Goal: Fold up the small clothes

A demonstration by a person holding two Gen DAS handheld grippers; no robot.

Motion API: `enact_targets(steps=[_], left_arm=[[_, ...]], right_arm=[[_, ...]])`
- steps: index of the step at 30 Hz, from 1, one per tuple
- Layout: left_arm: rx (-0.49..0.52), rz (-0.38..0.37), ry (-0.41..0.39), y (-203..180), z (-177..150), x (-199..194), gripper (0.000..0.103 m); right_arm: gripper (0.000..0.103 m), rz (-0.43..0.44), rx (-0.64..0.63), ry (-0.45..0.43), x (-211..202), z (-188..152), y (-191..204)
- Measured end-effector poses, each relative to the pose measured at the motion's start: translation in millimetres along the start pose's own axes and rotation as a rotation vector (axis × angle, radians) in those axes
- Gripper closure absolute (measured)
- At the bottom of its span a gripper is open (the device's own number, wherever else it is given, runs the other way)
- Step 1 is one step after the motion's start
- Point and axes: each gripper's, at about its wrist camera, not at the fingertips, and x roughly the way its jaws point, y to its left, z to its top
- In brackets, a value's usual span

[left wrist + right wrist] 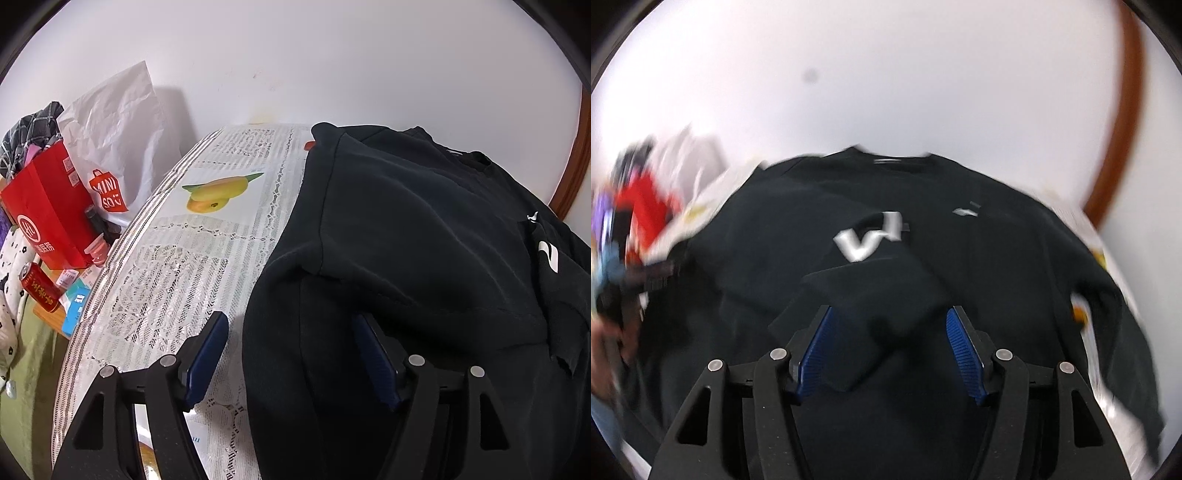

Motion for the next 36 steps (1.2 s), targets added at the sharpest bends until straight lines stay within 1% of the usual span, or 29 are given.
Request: enact_targets(steps=[3,6,8,10,15,17,18,19,20,21,23,27,32,36], left_arm=[[0.001,-0.004,-0.005,0,0,-1,0.032],[0.002,-0.005,-0.004,-1,0,-1,0.032],[0.003,-0.005,-0.003,-1,-1,-1,0.032],[0.007,-0.004,-0.004,-2,-1,-1,0.032],[0.019,0.004,-0.005,-5,-1,-2,0.032],[0.019,0.003,-0.004,-5,-1,-1,0.032],[0.017,0.002,-0.003,-5,-1,-1,0.032],[0.015,0.002,-0.001,-4,-1,-1,0.032],[0.013,0.002,0.002,-4,-1,0,0.032],[0.011,0.001,0.003,-3,-1,0,0.032],[0.010,0.001,0.004,-3,-1,1,0.032],[0.009,0.001,0.010,-3,-1,2,0.032],[0.004,0.001,0.016,-2,-2,3,0.032],[0.003,-0.001,0.022,-1,-2,4,0.032]], right_arm=[[0.041,0.047,-0.066,0.031,15,-3,28],[0.040,0.054,-0.111,0.083,35,-10,44],[0.040,0.039,-0.132,0.113,45,-14,51],[0.040,0.008,-0.151,0.123,51,-17,54],[0.041,-0.014,-0.133,0.136,61,-14,52],[0.053,-0.014,-0.124,0.129,63,-11,50],[0.068,-0.020,-0.124,0.128,66,-9,49],[0.077,-0.024,-0.128,0.128,68,-7,47],[0.082,-0.016,-0.127,0.126,67,-6,46],[0.090,-0.016,-0.118,0.119,65,-3,42],[0.090,-0.004,-0.083,0.099,57,3,29],[0.091,0.000,0.042,0.043,43,21,-15],[0.091,-0.056,0.202,0.007,35,33,-84],[0.091,-0.087,0.295,0.013,38,30,-131]])
